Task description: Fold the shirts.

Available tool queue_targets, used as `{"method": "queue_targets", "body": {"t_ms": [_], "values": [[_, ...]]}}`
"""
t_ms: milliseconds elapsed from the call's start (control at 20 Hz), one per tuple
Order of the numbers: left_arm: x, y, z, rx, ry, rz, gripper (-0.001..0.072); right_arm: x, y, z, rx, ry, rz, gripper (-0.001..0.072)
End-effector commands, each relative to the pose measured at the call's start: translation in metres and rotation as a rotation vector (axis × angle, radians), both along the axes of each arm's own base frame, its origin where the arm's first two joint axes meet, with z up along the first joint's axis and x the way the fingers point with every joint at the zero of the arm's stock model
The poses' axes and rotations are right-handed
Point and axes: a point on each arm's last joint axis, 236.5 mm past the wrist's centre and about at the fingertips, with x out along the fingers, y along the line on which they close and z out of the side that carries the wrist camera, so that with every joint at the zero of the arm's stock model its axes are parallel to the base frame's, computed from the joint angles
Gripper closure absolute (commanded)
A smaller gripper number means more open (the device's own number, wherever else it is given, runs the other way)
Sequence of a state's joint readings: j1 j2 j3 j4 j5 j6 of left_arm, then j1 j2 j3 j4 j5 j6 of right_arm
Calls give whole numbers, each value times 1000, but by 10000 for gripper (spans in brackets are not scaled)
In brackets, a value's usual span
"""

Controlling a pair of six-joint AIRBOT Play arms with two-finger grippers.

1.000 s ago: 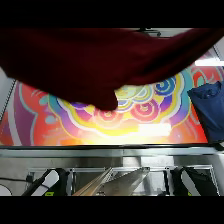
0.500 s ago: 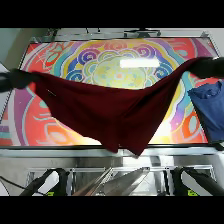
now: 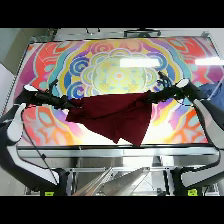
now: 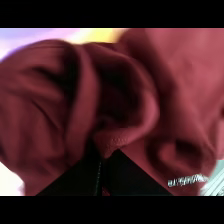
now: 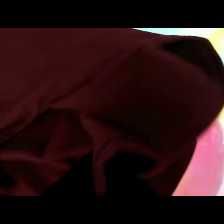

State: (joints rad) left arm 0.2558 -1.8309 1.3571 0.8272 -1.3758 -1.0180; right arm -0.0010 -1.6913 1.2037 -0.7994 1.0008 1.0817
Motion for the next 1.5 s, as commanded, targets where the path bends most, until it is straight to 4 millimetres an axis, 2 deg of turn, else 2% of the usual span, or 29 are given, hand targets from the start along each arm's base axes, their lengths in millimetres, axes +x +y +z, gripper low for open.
{"method": "queue_targets", "body": {"t_ms": [0, 50, 100, 150, 200, 350, 400, 450, 600, 700, 850, 950, 1050, 1100, 1200, 1400, 1450], "values": [[25, 6, -19, -7, 6, -34, 687, 9, 5, -21, 6, -4, -16, 692], [34, 8, -7, -4, -23, -42, 683, 10, 6, -14, 11, -13, -9, 681], [40, 9, 5, -4, -33, -45, 486, 10, 9, -8, 18, -15, 5, 542], [43, 11, 22, -11, -33, -56, 148, 9, 11, 0, 27, -18, 21, 338], [44, 14, 37, -18, -16, -55, -4, 6, 13, 8, 37, -17, 38, 333], [31, 16, 79, -36, 67, -72, 2, -3, 11, 35, 61, -20, 67, 333], [26, 16, 87, -35, 72, -79, 54, -6, 6, 44, 69, -19, 65, 332], [21, 14, 94, -32, 59, -73, 155, -9, 0, 52, 77, -18, 63, 332], [-23, -3, 106, -48, 93, -91, 165, -23, -18, 71, 105, 8, 68, 333], [-59, -21, 95, -50, 132, -62, 164, -33, -26, 78, 123, 37, 77, 332], [-102, -56, 51, -10, 167, -10, 164, -40, -28, 80, 137, 61, 90, 332], [-117, -75, 19, 48, 165, 41, 164, -41, -26, 81, 146, 65, 94, 332], [-128, -88, -5, 92, 177, 68, 164, -42, -21, 86, 175, 65, 94, 332], [-131, -93, -15, 113, 174, 81, 164, -42, -20, 88, 187, 67, 96, 332], [-124, -98, -28, 149, 124, 109, 164, -44, -18, 90, 197, 70, 100, 332], [-100, -117, -23, 149, 21, 133, 167, -45, -17, 90, 198, 70, 110, 332], [-94, -120, -19, 146, 3, 132, 264, -45, -17, 90, 198, 70, 110, 332]]}}
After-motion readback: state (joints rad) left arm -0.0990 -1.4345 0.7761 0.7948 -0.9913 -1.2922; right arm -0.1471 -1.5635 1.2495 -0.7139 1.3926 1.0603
